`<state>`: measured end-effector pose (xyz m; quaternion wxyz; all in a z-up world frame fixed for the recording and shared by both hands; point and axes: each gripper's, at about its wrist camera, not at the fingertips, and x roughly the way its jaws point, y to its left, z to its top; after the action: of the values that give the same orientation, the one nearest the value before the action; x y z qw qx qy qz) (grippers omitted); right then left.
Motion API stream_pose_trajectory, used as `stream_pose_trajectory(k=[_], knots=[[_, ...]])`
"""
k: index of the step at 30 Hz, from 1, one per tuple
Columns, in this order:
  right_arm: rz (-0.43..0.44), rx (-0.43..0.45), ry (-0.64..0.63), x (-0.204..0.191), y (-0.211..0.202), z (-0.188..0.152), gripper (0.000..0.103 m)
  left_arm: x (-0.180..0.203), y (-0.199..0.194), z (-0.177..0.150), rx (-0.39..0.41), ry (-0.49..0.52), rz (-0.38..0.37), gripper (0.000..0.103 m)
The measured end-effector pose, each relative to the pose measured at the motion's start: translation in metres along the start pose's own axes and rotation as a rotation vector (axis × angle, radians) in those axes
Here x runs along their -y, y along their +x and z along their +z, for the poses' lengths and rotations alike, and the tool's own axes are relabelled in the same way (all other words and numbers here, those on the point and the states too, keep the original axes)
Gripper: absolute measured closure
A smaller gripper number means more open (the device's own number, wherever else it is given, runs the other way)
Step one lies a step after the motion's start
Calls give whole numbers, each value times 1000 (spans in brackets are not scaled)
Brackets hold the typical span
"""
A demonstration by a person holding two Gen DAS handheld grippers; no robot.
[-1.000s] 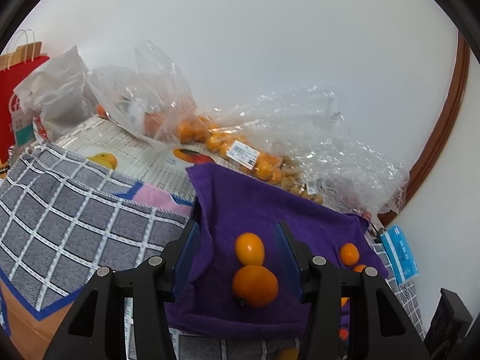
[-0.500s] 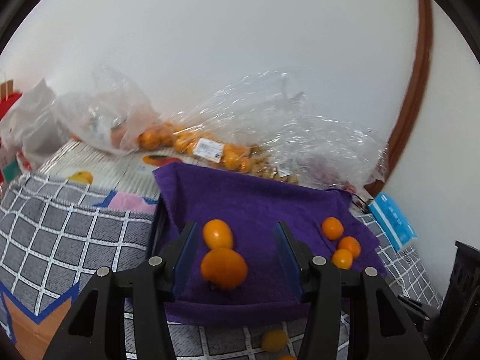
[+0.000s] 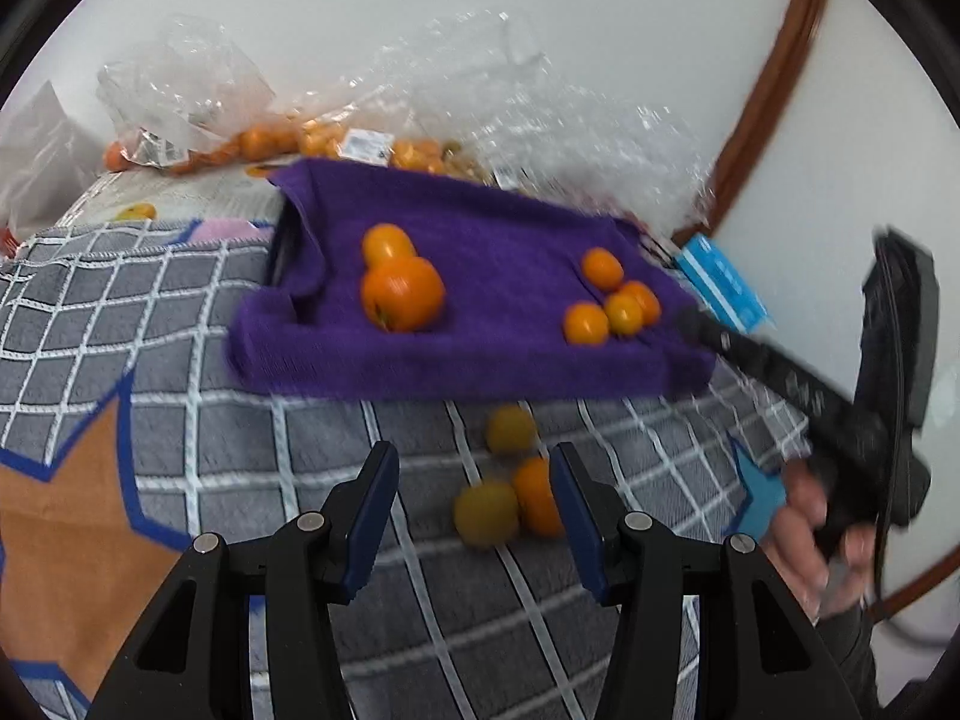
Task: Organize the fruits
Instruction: 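Carry the red fruit over the towel with the right tool while the left tool grasps a yellow-green fruit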
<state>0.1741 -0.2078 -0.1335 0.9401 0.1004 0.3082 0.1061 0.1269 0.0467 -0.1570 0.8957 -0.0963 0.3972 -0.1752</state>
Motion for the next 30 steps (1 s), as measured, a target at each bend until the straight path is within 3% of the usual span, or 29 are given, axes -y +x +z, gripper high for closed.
stream_pose_trajectory(k=[4, 5, 7, 8, 9, 12, 16, 20, 22, 30], knots=[[-9, 7, 33, 6, -1, 2, 77, 7, 9, -7, -36, 25, 0, 55], [-15, 11, 33, 7, -1, 2, 77, 6, 11, -8, -55, 20, -22, 64], [-25, 14, 34, 8, -1, 1, 77, 5, 14, -10, -76, 4, -68, 72], [-28, 13, 35, 8, 0, 1, 77, 5, 16, -10, -83, 5, -58, 80], [-29, 14, 36, 8, 0, 1, 77, 5, 16, -10, -89, 5, -54, 81], [-40, 17, 32, 8, 0, -1, 77, -2, 6, -6, -70, -14, -29, 81], [-32, 17, 23, 5, 0, -1, 77, -6, 6, -5, -51, 29, 102, 81], [-39, 13, -4, -1, 2, -3, 77, -2, 15, -10, -40, 78, 125, 65], [-39, 7, -8, -3, 4, -5, 77, 4, 20, -10, -62, 107, 161, 67], [-36, -3, -19, -5, 8, -6, 77, -2, 22, -6, -53, 56, 131, 67]])
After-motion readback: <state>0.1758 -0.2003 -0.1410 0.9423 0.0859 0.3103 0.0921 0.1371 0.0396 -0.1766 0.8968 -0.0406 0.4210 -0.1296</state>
